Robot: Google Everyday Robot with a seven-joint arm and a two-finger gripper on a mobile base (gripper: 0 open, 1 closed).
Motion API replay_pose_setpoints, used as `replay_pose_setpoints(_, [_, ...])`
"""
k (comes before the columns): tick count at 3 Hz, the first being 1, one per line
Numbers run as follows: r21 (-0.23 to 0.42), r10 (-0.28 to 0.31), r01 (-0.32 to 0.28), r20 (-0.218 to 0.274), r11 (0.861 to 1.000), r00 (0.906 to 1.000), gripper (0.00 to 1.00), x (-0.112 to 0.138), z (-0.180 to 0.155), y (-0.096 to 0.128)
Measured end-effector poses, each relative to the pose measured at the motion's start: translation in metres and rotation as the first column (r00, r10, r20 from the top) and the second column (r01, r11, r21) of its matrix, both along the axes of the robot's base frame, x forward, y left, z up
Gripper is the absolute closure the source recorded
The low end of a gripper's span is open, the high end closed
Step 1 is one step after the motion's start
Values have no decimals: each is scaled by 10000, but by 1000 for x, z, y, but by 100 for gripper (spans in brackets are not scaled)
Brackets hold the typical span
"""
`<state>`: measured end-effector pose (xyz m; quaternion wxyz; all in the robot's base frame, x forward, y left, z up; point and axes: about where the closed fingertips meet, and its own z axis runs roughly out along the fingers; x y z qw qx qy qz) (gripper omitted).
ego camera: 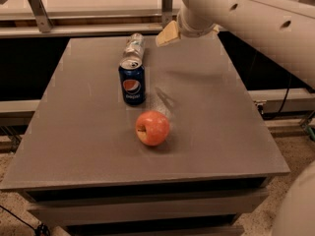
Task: Place 7up can upright
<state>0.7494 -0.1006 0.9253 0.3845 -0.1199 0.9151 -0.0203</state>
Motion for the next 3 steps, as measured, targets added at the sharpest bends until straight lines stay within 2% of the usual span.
replay_pose_setpoints(1, [41,-1023,1024,-222,9947,9945,0,2,0,-6])
replay_pose_setpoints(2, [120,-1140,1144,-267,9934,9931,0,1,0,-6])
replay_pose_setpoints(3, [360,-1542,1561,-513,9871,9867,0,3,1,-8])
